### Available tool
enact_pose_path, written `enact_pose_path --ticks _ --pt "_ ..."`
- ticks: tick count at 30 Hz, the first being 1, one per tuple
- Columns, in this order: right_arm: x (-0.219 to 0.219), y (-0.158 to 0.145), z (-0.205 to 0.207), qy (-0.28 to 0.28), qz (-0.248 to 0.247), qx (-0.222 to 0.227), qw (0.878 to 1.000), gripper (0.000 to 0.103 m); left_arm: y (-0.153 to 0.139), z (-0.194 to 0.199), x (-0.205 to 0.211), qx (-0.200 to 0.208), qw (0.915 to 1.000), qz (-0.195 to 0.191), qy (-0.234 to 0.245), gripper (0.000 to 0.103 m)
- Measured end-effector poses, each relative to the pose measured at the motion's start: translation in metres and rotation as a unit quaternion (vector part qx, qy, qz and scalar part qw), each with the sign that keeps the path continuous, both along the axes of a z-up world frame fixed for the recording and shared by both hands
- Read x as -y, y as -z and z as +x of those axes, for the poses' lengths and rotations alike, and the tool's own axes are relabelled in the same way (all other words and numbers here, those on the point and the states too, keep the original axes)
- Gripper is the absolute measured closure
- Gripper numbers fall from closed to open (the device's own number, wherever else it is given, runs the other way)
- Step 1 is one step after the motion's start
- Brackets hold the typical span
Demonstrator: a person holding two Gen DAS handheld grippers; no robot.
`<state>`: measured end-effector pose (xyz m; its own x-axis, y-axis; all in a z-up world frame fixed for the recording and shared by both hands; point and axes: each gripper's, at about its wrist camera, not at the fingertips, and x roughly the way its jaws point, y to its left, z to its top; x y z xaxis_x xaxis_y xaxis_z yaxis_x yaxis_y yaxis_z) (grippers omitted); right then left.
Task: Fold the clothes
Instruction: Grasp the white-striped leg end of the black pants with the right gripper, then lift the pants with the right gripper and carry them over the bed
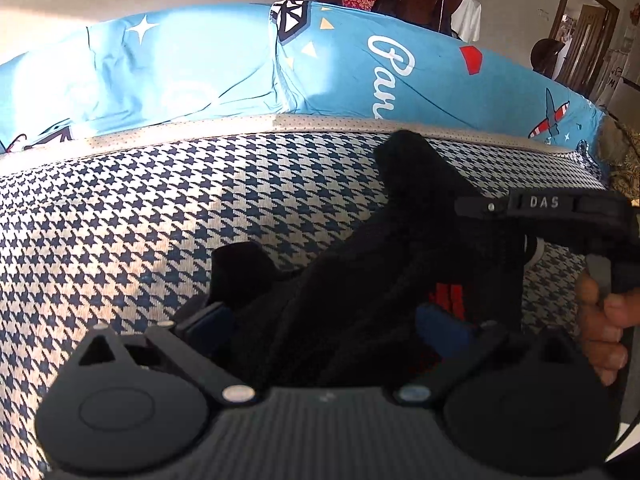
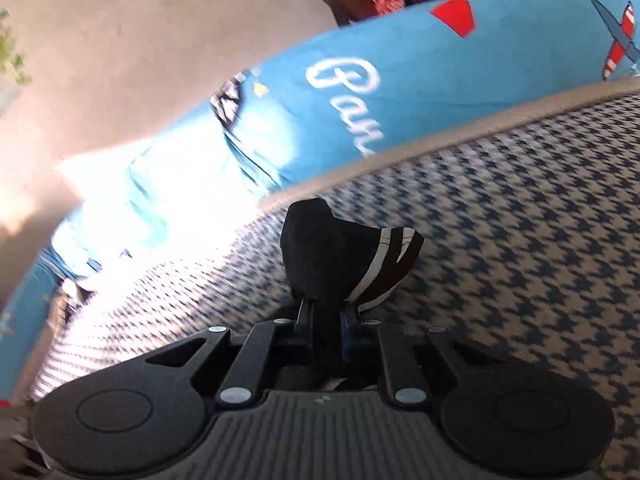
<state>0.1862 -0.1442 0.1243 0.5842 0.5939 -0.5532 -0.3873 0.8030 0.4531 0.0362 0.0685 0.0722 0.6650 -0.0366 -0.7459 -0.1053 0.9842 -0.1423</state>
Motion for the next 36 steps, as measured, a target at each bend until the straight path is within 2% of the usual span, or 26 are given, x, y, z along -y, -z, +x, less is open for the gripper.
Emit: enact_pose_path --ticks 5,10,15,20,22,25,28,33,36 --pt "-0.023 -0.019 -0.007 -0.054 0.051 0.037 0.997 0.089 -0.001 -0.001 -0.003 0.017 0.9998 -0.007 -0.001 0.0" --pt "-0.052 -0.03 -0.013 -0.101 0.07 0.069 0.99 0.089 -0.002 0.0 -0.005 0.033 0.9993 -0.02 0.004 0.0" --pt "-0.069 -0.042 -0.019 -0.14 0.11 0.086 0.98 0.089 -0.004 -0.001 -0.006 0.051 0.9983 -0.028 0.009 0.0" --pt "-0.085 -0.055 -0.025 -0.182 0.138 0.108 0.968 0.089 -0.007 0.01 -0.015 0.073 0.9968 -0.03 -0.012 0.0" --pt "-0.089 -0.058 -0.028 -0.194 0.139 0.115 0.964 0.089 -0.004 0.02 -0.022 0.069 0.9966 -0.023 -0.038 0.0" --pt "-0.095 -0.057 -0.032 -0.206 0.121 0.116 0.964 0.085 0.005 0.035 -0.032 0.041 0.9943 0.013 -0.098 0.0" --pt "-0.098 -0.051 -0.034 -0.21 0.095 0.111 0.967 0.083 0.015 0.045 -0.046 0.002 0.984 0.054 -0.17 0.0" --pt "-0.088 -0.045 -0.031 -0.189 0.078 0.098 0.974 0.079 0.021 0.043 -0.075 -0.025 0.9693 0.029 -0.243 0.0" --pt "-0.079 -0.042 -0.028 -0.167 0.075 0.088 0.979 0.071 0.018 0.04 -0.08 -0.021 0.9681 0.012 -0.249 0.0"
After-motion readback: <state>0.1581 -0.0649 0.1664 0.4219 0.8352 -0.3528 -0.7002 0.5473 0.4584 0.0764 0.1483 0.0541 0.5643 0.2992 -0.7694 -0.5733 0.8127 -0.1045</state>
